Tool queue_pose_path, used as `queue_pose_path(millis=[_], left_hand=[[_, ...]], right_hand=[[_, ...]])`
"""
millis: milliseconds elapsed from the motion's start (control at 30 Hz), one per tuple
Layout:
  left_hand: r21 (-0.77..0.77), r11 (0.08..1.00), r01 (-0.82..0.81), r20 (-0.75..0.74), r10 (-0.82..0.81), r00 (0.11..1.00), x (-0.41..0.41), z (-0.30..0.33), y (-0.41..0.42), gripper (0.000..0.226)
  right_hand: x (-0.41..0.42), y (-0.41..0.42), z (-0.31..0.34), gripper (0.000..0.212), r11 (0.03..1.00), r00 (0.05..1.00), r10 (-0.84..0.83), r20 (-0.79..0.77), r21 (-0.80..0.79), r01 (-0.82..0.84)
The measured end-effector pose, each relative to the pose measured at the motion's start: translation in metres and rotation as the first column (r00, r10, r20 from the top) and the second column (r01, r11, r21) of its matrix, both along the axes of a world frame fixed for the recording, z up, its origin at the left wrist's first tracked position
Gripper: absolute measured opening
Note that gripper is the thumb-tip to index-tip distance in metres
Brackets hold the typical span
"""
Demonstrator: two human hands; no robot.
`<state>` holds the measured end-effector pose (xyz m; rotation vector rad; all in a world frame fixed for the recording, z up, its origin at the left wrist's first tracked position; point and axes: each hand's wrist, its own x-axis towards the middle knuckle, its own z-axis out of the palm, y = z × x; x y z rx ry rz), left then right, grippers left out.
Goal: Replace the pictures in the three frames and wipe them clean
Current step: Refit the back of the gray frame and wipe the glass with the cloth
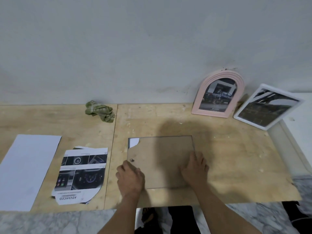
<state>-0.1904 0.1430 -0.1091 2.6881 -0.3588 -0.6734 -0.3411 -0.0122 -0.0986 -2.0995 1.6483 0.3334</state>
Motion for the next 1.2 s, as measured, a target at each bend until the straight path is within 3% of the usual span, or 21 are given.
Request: queue_pose_path(millis=[100, 200, 300, 400, 433, 533, 600, 667, 733, 867, 967, 1067, 1200], left_hand=[[-0.005, 0.995, -0.104, -0.105, 0.103, 0.989, 0.014, -0.004, -0.004, 0.041], [-0.066, 0.969, -0.239, -0.186, 0.223, 0.957, 0.026, -0.004, -0.003, 0.03], [-0.107, 0.923, -0.369, -0.307, 0.322, 0.896, 0.044, -0.002, 0.005, 0.027], [-0.219, 0.858, -0.465, -0.46, 0.329, 0.825, 0.06, 0.007, 0.0, 0.016], [-0.23, 0.862, -0.452, -0.471, 0.308, 0.826, 0.064, 0.014, -0.006, 0.014], [-0.208, 0.944, -0.257, -0.338, 0.177, 0.924, 0.069, 0.039, -0.036, 0.035], [-0.174, 0.984, -0.024, -0.055, 0.015, 0.998, 0.067, 0.067, -0.06, 0.048], [-0.254, 0.954, 0.157, 0.098, -0.136, 0.986, 0.064, 0.098, -0.089, 0.044], [-0.382, 0.88, 0.282, 0.125, -0.254, 0.959, 0.057, 0.143, -0.107, 0.048], [-0.394, 0.793, 0.464, 0.202, -0.418, 0.886, 0.062, 0.219, -0.113, 0.045], [-0.289, 0.821, 0.493, 0.135, -0.475, 0.87, 0.074, 0.253, -0.087, 0.043], [-0.191, 0.874, 0.446, 0.196, -0.411, 0.89, 0.082, 0.261, -0.062, 0.036], [-0.26, 0.952, 0.162, 0.246, -0.097, 0.964, 0.095, 0.254, -0.031, 0.013]], right_hand=[[-0.002, -0.004, -0.002, 0.084, 0.985, 0.989, -0.139, 0.055, 0.107, 0.133], [-0.004, -0.011, -0.002, 0.064, 0.93, 0.921, -0.359, 0.151, 0.144, 0.339], [-0.015, -0.035, 0.003, 0.033, 0.792, 0.764, -0.591, 0.257, 0.362, 0.491], [-0.02, -0.055, 0.031, 0.016, 0.628, 0.561, -0.753, 0.343, 0.628, 0.459], [-0.019, -0.063, 0.044, 0.014, 0.627, 0.525, -0.759, 0.384, 0.648, 0.433], [0.001, -0.087, 0.085, 0.007, 0.738, 0.539, -0.666, 0.515, 0.558, 0.379], [0.022, -0.1, 0.114, 0.013, 0.797, 0.547, -0.6, 0.583, 0.489, 0.353], [0.052, -0.104, 0.134, 0.02, 0.856, 0.58, -0.515, 0.631, 0.407, 0.318], [0.082, -0.094, 0.165, 0.02, 0.909, 0.613, -0.415, 0.672, 0.339, 0.244], [0.132, -0.066, 0.215, 0.008, 0.935, 0.623, -0.345, 0.702, 0.316, 0.161], [0.155, -0.045, 0.234, 0.019, 0.922, 0.624, -0.347, 0.7, 0.377, 0.09], [0.18, -0.013, 0.239, 0.026, 0.937, 0.668, -0.262, 0.696, 0.35, 0.002], [0.212, 0.028, 0.233, 0.023, 0.924, 0.647, -0.196, 0.737, 0.36, -0.131]])
